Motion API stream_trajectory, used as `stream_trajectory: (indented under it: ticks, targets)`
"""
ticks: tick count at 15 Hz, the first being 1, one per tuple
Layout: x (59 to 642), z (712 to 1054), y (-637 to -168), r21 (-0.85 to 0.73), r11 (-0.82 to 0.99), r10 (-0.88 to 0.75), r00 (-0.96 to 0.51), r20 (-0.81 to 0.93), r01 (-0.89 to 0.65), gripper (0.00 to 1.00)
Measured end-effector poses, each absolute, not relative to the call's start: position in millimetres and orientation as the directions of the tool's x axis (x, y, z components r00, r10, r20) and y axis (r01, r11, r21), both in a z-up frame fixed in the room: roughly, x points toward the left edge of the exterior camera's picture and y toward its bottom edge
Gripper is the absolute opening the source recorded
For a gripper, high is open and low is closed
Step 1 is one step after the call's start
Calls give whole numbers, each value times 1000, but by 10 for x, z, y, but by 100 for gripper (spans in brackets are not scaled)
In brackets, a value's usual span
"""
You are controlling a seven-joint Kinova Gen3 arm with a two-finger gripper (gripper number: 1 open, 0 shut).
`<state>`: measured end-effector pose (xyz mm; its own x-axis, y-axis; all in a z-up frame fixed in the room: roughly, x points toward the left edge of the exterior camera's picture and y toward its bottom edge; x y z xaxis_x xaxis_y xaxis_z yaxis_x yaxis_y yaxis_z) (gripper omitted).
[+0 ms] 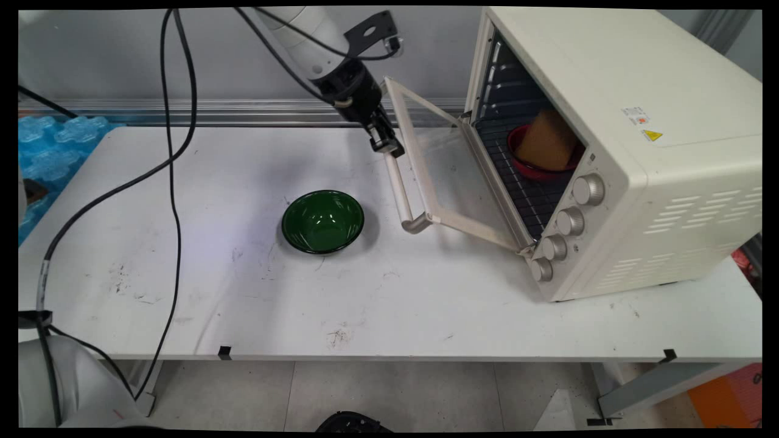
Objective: Open the oven
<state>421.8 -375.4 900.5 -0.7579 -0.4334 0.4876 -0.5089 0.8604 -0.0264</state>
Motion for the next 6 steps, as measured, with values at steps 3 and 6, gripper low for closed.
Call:
stream_trajectory:
  ticks: [3,6]
  targets:
    - [4329,8873,-3678,-37,855,-435,-756,490,-517,0]
    - [4415,8738,-3588,-41,854,-434,-754,492,-519,0]
